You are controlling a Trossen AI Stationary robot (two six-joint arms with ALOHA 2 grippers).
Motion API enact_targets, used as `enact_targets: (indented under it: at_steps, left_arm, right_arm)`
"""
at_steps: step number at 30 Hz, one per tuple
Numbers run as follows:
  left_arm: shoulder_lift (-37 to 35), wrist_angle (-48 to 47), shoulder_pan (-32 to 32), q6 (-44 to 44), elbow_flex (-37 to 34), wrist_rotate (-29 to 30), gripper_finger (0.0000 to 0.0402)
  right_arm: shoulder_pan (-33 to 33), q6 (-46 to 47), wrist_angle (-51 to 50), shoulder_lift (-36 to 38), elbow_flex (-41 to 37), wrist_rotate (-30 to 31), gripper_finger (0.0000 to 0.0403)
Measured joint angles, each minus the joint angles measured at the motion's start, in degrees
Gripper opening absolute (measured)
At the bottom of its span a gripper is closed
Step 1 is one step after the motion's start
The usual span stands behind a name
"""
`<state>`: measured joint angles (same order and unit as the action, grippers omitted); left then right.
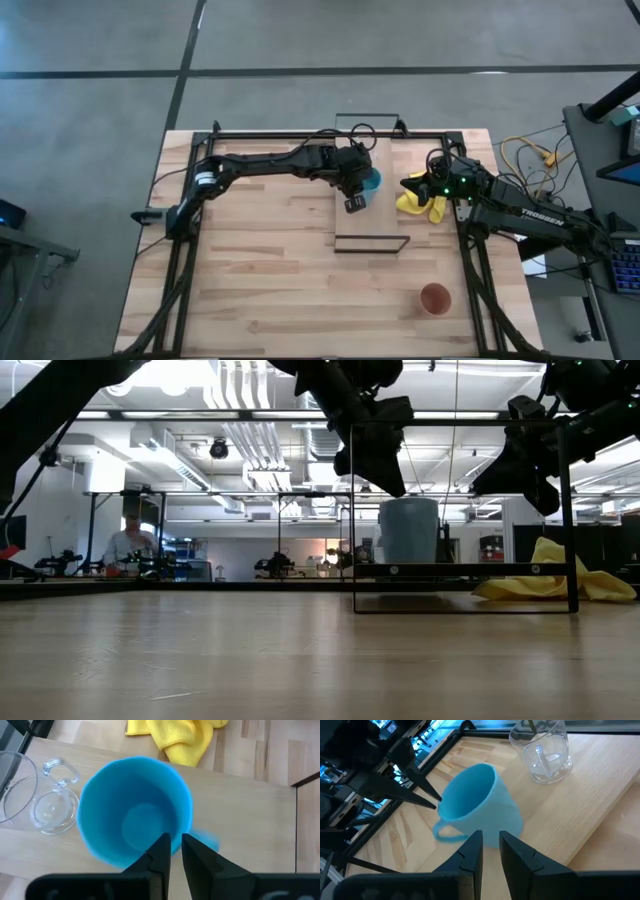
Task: Stack small to large cups/mugs on shelf
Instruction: Put the blue mug on the shelf
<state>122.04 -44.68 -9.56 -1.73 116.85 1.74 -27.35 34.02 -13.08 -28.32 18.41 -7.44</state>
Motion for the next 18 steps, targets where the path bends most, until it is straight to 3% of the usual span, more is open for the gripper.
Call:
enact_targets:
  at_steps: [9,18]
  left_arm:
    - [0.06,2.67,0.06,-5.91,-2.20,0.00,0.0031]
    - [-0.31,2.84,0.41,-6.95,-3.01,0.17,0.0031]
  right_arm:
    - [0.32,3.13,0.02,0.01,0.00,-0.04,0.0059]
    - [5.07,3.19,3.20,0.00,0.02,-0.04,0.0059]
